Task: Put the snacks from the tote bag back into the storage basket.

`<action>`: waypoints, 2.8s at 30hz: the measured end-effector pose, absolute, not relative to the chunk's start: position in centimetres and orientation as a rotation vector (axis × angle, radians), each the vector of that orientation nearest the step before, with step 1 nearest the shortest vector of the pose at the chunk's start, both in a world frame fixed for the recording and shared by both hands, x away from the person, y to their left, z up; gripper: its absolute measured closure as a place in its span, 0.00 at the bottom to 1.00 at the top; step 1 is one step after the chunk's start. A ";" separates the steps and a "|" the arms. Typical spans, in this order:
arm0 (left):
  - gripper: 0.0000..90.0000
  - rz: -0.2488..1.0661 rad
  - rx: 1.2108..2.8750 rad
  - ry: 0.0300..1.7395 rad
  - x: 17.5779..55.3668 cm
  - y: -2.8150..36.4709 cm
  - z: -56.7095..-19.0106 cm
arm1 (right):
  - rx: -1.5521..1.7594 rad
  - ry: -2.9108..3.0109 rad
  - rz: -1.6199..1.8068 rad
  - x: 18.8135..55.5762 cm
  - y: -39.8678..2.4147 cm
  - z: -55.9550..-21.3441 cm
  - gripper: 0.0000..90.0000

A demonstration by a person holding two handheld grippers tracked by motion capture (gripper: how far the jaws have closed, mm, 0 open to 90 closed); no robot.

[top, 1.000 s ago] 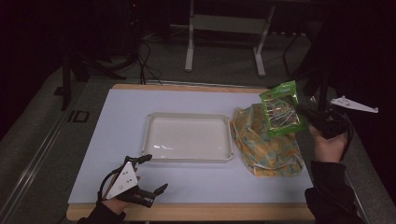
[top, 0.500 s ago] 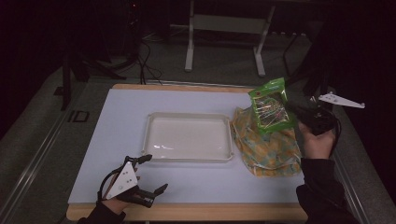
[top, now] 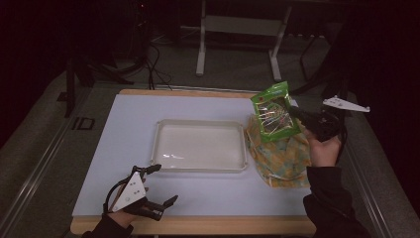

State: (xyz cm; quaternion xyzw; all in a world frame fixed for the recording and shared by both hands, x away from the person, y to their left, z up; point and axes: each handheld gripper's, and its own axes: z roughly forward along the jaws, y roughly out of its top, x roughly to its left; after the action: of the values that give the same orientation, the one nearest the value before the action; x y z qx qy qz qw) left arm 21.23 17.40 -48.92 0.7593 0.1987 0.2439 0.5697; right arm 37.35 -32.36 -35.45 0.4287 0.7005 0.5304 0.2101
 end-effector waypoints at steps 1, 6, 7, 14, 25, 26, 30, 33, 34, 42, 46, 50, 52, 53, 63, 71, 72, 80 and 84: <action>0.00 0.572 1.783 0.466 21.2 17.4 -48.9 | 1.190 1.947 1.475 37.4 -32.2 -35.5 1.00; 0.00 0.572 1.783 0.465 21.2 17.4 -48.9 | 1.171 1.961 1.474 37.3 -31.1 -35.5 1.00; 0.00 0.573 1.783 0.464 21.2 17.4 -48.9 | 1.170 1.963 1.477 37.4 -30.9 -35.5 1.00; 0.00 0.573 1.782 0.464 21.2 17.4 -48.9 | 1.165 1.973 1.509 37.6 -29.4 -35.8 1.00; 0.00 0.571 1.780 0.460 21.2 17.5 -48.9 | 1.161 1.990 1.543 37.9 -26.9 -36.8 1.00; 0.00 0.571 1.781 0.460 21.2 17.5 -48.9 | 1.162 1.990 1.549 37.9 -26.7 -36.9 1.00; 0.00 0.570 1.783 0.457 21.2 17.5 -48.9 | 1.158 2.001 1.553 37.9 -25.8 -37.3 1.00; 0.00 0.568 1.782 0.457 21.2 17.5 -48.9 | 1.172 1.997 1.568 37.9 -25.4 -37.7 1.00; 0.00 0.568 1.781 0.456 21.2 17.5 -48.9 | 1.172 2.000 1.573 38.0 -25.2 -37.9 1.00; 0.00 0.568 1.779 0.455 21.2 17.5 -48.9 | 1.184 2.018 1.583 38.0 -23.5 -39.3 1.00; 0.00 0.568 1.780 0.454 21.1 17.5 -48.9 | 1.201 2.021 1.584 38.1 -23.0 -40.1 1.00; 0.00 0.567 1.781 0.453 21.2 17.5 -48.9 | 1.226 2.010 1.591 38.1 -22.7 -40.8 1.00; 0.00 0.567 1.783 0.452 21.2 17.5 -48.9 | 1.229 2.013 1.588 38.1 -22.5 -41.3 1.00; 0.00 0.567 1.783 0.452 21.1 17.5 -48.9 | 1.234 2.013 1.584 38.1 -22.3 -41.5 1.00; 0.00 0.565 1.781 0.449 21.1 17.5 -48.9 | 1.311 2.013 1.603 38.3 -21.4 -44.2 1.00; 0.00 0.563 1.779 0.448 21.1 17.5 -48.9 | 1.367 2.025 1.596 38.0 -20.4 -46.7 1.00; 0.00 0.563 1.779 0.448 21.1 17.5 -48.9 | 1.374 2.023 1.594 38.0 -20.4 -47.0 1.00; 0.00 0.564 1.781 0.445 21.1 17.5 -48.9 | 1.443 1.989 1.613 37.5 -20.3 -48.8 1.00; 0.00 0.563 1.781 0.447 21.1 17.5 -48.9 | 1.467 1.988 1.608 37.2 -19.9 -49.7 1.00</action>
State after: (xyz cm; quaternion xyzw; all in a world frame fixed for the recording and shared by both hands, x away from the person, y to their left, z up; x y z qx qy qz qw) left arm 21.11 17.47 -48.89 0.7598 0.1906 0.2402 0.5733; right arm 37.22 -19.94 -49.70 0.4953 0.6712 0.5429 0.0969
